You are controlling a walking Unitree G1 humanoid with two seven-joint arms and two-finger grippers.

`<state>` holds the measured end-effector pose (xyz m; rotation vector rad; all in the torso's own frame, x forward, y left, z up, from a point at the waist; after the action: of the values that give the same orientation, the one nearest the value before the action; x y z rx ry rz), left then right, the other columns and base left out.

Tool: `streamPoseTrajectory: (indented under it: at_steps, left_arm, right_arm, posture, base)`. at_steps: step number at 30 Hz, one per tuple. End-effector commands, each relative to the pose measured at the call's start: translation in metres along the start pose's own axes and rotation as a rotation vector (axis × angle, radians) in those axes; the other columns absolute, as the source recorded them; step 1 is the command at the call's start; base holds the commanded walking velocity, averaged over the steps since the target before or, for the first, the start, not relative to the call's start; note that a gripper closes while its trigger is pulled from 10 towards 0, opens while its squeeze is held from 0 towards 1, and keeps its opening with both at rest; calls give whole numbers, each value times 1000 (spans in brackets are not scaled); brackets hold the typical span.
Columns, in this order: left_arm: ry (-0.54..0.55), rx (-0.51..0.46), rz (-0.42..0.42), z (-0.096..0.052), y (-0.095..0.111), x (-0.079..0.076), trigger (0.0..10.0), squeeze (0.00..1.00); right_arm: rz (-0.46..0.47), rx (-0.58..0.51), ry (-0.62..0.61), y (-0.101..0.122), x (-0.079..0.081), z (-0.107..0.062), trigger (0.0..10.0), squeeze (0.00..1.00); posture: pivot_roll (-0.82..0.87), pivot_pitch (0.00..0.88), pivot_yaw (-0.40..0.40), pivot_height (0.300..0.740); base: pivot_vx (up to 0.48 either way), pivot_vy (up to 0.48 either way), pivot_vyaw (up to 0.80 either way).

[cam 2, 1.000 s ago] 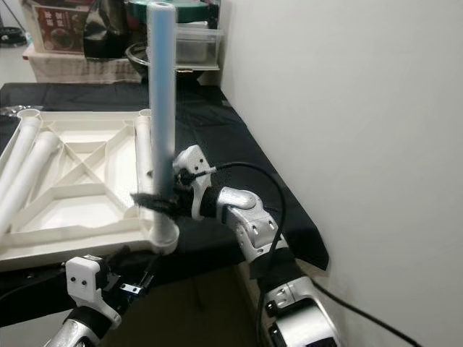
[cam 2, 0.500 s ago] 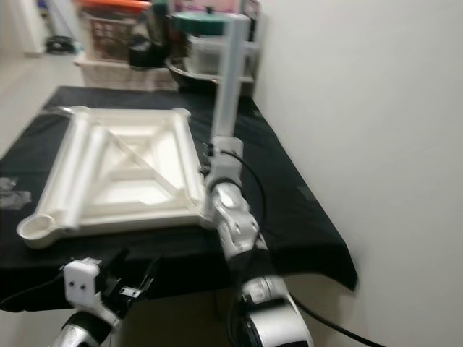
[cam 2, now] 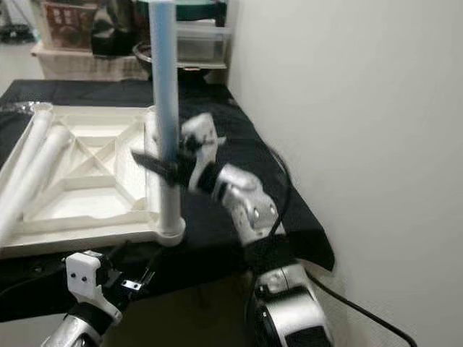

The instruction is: Building children table

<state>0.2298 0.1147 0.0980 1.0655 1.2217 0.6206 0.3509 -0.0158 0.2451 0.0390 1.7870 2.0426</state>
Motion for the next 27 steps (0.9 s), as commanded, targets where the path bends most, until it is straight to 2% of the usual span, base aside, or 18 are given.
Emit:
streamPoseTrajectory:
  at_steps: [1, 2, 3, 4, 5, 7, 9, 10, 11, 12, 14, 17, 20, 21, 22, 23, 26, 27]
  left_arm:
    - [2, 23, -17, -1, -5, 0, 10000, 0]
    - [-1, 24, -17, -1, -5, 0, 10000, 0]
    - [-2, 26, -18, -1, -6, -1, 10000, 0]
    - [-2, 26, -18, -1, -6, -1, 10000, 0]
    - [-2, 27, -19, -1, -6, -1, 10000, 0]
    - [-3, 28, -19, -2, -6, -2, 10000, 0]
    - [-3, 31, -19, -2, -6, -2, 10000, 0]
    - [-3, 31, -19, -2, -6, -2, 10000, 0]
    - [-4, 33, -20, -3, -7, -2, 10000, 0]
    - [-4, 33, -20, -3, -7, -2, 10000, 0]
    - [-10, 42, -22, -3, -8, -2, 10000, 0]
    - [-13, 44, -22, -3, -8, -3, 10000, 0]
    - [-17, 47, -23, -3, -8, -3, 10000, 0]
    - [-17, 48, -23, -3, -8, -3, 10000, 0]
    - [-17, 48, -24, -3, -8, -3, 10000, 0]
    - [-16, 47, -25, -2, -8, -3, 10000, 0]
    - [-15, 46, -26, -2, -8, -3, 10000, 0]
    - [-16, 45, -29, -1, -9, -3, 10000, 0]
  right_arm:
    - [21, 15, 68, -9, 9, 1, 10000, 0]
    - [-3, 39, 123, -12, 15, 0, 10000, 0]
    - [15, 66, 155, -18, 21, 1, 2588, 0]
    - [15, 66, 155, -18, 21, 1, 2588, 0]
    - [25, 107, 138, -27, 24, 3, 0, 0]
    - [68, 209, -27, -47, 13, 8, 0, 0]
    - [137, 424, -421, -87, -14, 0, 0, 0]
    - [137, 424, -421, -87, -14, 0, 0, 0]
    - [201, 512, -662, -104, -26, -17, 0, 0]
    - [201, 512, -662, -104, -26, -17, 0, 0]
    - [255, 610, -1016, -125, -29, -50, 0, 0]
    - [258, 600, -1027, -125, -25, -49, 0, 0]
    - [290, 560, -909, -120, -1, -24, 0, 0]
    - [291, 511, -847, -113, 7, -13, 10000, 0]
    - [289, 477, -810, -108, 11, -7, 10000, 0]
    - [273, 393, -749, -94, 11, 0, 10000, 1000]
    - [259, 342, -720, -84, 10, 5, 10000, 1000]
    - [236, 226, -542, -61, 1, 18, 10000, 0]
  posture:
    - [151, 0, -123, 740]
    - [156, 0, -126, 740]
    - [154, 0, -126, 740]
    - [154, 0, -126, 740]
    - [155, 0, -126, 740]
    - [162, 0, -129, 740]
    - [156, 0, -126, 740]
    - [156, 0, -126, 740]
    - [153, 0, -123, 740]
    - [153, 0, -123, 740]
    - [142, 0, -111, 740]
    - [142, 0, -111, 740]
    - [142, 0, -111, 740]
    - [136, 0, -107, 740]
    - [136, 0, -107, 740]
    - [139, 0, -113, 740]
    - [139, 0, -113, 740]
    - [136, 0, -116, 740]
  base:
    - [0, 0, 0]
    - [0, 0, 0]
    - [0, 0, 0]
    - [0, 0, 0]
    - [0, 0, 0]
    - [0, 0, 0]
    - [0, 0, 0]
    - [0, 0, 0]
    - [0, 0, 0]
    - [0, 0, 0]
    - [0, 0, 0]
    - [0, 0, 0]
    - [0, 0, 0]
    - [0, 0, 0]
    - [0, 0, 0]
    - [0, 0, 0]
    - [0, 0, 0]
    - [0, 0, 0]
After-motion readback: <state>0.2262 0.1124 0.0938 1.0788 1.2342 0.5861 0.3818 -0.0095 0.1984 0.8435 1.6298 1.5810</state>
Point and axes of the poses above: a point about 5 cm out from each wrist's last joint towards the gripper, its own z axis pointing out of the wrist towards the gripper, its own y axis along the axis of the wrist's last joint, x = y × z, the point moved 3 cm from there along z, pointing out of the wrist towards the gripper, and after that the axes turned 12 degrees about -z, right-handed, at the moved point
